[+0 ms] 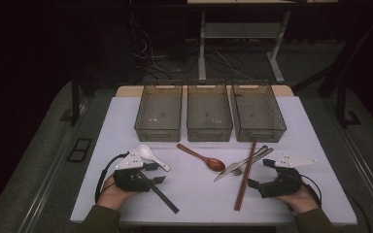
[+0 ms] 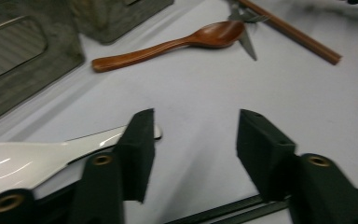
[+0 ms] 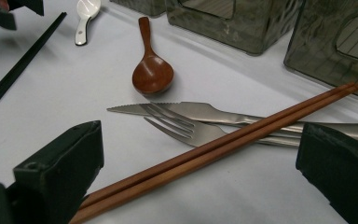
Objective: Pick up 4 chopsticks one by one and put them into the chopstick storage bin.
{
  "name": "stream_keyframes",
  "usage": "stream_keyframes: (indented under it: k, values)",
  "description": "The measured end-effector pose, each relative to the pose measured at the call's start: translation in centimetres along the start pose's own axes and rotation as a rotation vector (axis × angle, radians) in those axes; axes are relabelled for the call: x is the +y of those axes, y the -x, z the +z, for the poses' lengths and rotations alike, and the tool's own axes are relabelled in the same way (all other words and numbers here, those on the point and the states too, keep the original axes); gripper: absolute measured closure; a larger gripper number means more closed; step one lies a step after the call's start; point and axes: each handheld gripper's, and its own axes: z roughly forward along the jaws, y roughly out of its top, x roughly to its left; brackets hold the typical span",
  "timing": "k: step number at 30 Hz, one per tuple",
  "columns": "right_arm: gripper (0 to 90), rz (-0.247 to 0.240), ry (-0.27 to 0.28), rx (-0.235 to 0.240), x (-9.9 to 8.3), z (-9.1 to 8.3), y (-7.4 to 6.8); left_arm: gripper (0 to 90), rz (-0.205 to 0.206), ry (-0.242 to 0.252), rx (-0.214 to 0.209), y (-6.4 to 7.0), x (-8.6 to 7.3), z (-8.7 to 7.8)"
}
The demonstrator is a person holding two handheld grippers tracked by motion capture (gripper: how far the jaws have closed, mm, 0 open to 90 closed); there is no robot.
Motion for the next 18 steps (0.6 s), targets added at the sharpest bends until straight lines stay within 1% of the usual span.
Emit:
stream_keyframes:
  k: [1,2,3,4,5,8,10,11,12,14,16,18]
  values:
    - [0.6,0.001,0.002,-0.001,0.0,0.0,0.0,58.5,-0.007,-0.006,0.012,-0.2,0.0,-0.1]
    - [0.7,0.002,0.003,-0.002,0.0,0.0,0.0,62.1,-0.025,-0.018,0.033,-0.8,-0.2,-0.2]
    - [0.7,0.001,0.003,-0.003,0.0,0.0,0.0,64.7,-0.025,-0.018,0.033,-0.8,-0.2,-0.2]
    - [0.7,0.002,0.002,-0.003,0.0,0.0,0.0,67.4,-0.045,-0.031,0.048,-1.4,-0.3,-0.4]
    - [0.7,0.003,0.002,-0.003,0.0,0.0,0.0,69.7,-0.055,-0.035,0.053,-1.7,-0.4,-0.5]
    - [0.7,0.004,0.0,-0.005,0.0,0.0,0.0,76.3,-0.077,-0.049,0.078,-2.6,-0.7,-0.9]
    - [0.7,0.004,0.0,-0.005,0.0,0.0,0.0,80.4,-0.096,-0.058,0.103,-3.1,-0.9,-1.1]
    - [0.7,0.004,0.0,-0.005,0.0,0.0,0.0,82.1,-0.096,-0.058,0.103,-3.1,-0.9,-1.1]
    - [0.7,0.003,0.0,-0.005,0.0,0.0,0.0,83.8,-0.095,-0.076,0.122,-3.6,-1.1,-1.4]
    - [0.7,0.002,0.0,-0.005,0.0,0.0,0.0,86.8,-0.1,-0.095,0.141,-4.0,-1.2,-1.6]
    - [0.7,0.0,0.002,-0.006,0.0,0.0,0.0,88.8,-0.114,-0.098,0.16,-4.4,-1.4,-1.8]
    - [0.7,0.001,0.002,-0.007,0.0,0.0,0.0,88.9,-0.117,-0.101,0.166,-4.7,-1.5,-1.9]
